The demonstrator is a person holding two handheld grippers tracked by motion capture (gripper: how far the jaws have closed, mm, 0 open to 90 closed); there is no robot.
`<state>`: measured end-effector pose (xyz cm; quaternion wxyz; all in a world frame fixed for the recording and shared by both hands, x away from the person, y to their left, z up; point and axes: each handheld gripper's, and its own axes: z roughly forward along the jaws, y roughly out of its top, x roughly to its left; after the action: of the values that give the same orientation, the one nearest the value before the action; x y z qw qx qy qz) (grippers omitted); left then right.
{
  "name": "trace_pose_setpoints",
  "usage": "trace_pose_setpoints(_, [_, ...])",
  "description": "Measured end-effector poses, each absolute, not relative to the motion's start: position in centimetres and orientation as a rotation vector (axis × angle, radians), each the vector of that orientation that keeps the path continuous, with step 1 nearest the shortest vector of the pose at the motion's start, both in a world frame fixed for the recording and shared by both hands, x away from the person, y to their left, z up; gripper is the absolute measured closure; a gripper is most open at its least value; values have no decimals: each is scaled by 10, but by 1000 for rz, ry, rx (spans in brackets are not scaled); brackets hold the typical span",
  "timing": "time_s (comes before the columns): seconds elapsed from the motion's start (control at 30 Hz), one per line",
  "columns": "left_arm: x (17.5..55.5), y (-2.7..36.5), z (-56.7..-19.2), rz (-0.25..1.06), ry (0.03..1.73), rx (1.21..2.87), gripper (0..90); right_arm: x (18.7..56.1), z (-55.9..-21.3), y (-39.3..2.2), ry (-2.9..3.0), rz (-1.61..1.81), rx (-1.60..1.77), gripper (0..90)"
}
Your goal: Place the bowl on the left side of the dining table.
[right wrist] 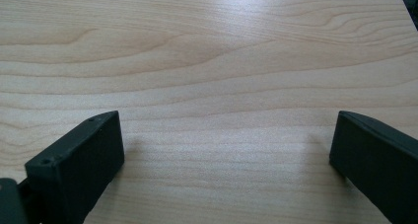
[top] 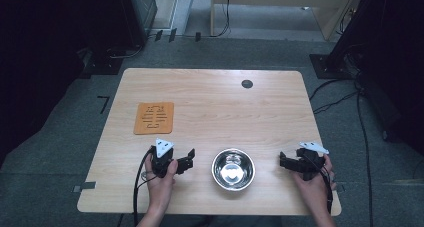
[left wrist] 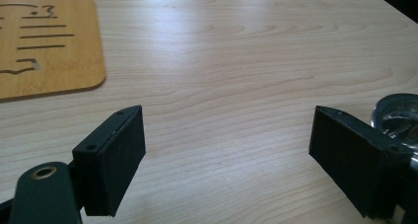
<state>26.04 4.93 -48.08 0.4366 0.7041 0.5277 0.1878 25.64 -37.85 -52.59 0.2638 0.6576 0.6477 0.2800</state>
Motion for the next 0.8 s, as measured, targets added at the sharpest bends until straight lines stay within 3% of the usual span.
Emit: trace_pose_setpoints(0.8, [254,-3,-485,354,1237,1797,137,256,-526,-379,1751,757,1777,0])
